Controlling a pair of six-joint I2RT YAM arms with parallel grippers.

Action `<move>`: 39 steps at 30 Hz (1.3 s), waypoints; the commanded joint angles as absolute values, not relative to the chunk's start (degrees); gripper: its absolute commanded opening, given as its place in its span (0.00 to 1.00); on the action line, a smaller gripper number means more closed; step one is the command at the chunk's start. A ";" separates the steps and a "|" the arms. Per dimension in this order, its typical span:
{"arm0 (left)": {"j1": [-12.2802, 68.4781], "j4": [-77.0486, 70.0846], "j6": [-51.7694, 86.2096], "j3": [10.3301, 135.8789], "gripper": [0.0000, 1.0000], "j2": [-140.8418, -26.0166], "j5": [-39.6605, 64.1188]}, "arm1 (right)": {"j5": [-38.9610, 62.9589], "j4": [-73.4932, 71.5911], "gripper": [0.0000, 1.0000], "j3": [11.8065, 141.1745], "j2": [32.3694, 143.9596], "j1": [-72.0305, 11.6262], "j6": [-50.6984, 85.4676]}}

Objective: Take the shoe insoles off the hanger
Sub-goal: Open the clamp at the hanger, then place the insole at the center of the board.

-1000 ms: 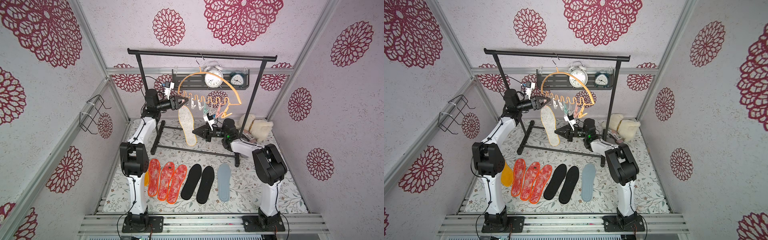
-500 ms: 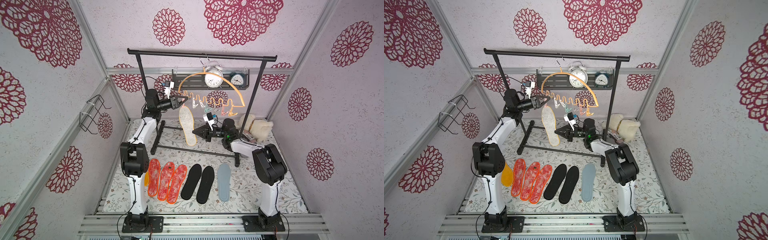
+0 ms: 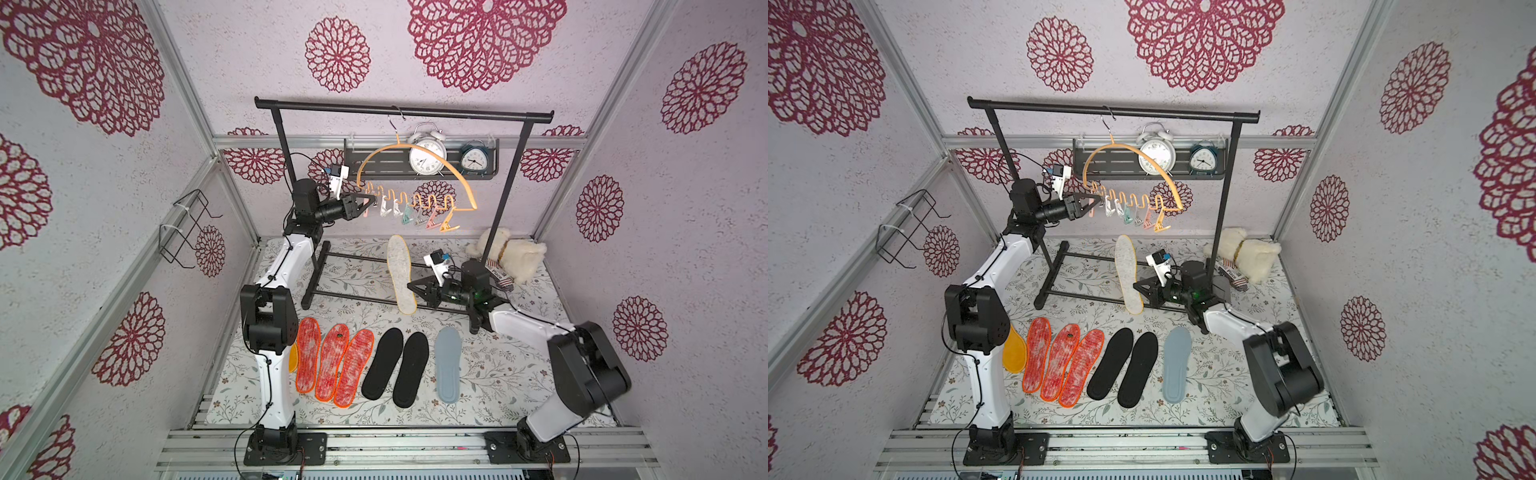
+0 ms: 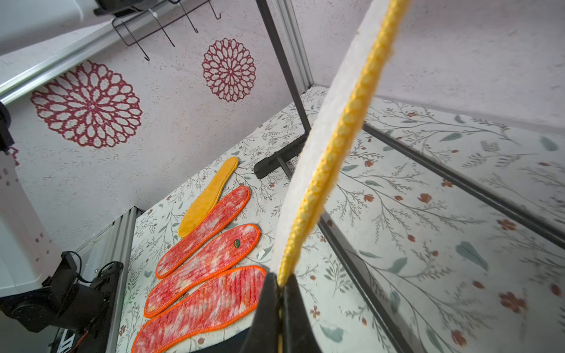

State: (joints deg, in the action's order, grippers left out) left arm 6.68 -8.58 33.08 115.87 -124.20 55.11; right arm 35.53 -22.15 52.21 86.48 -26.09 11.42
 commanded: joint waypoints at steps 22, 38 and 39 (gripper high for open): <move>4.31 -1.58 29.70 116.28 0.00 -123.57 50.10 | -30.46 60.06 0.00 49.74 67.15 -31.12 56.93; 4.17 1.75 26.77 115.93 0.01 -123.10 49.70 | -27.44 45.67 0.22 46.91 87.31 -30.59 43.48; 4.22 1.88 26.70 115.93 0.01 -123.13 49.74 | -26.43 44.73 0.31 47.25 88.08 -30.61 42.81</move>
State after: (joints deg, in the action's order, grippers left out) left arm 4.58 -2.57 28.05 115.90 -123.66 50.46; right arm -28.21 46.61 46.17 86.74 -30.79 46.28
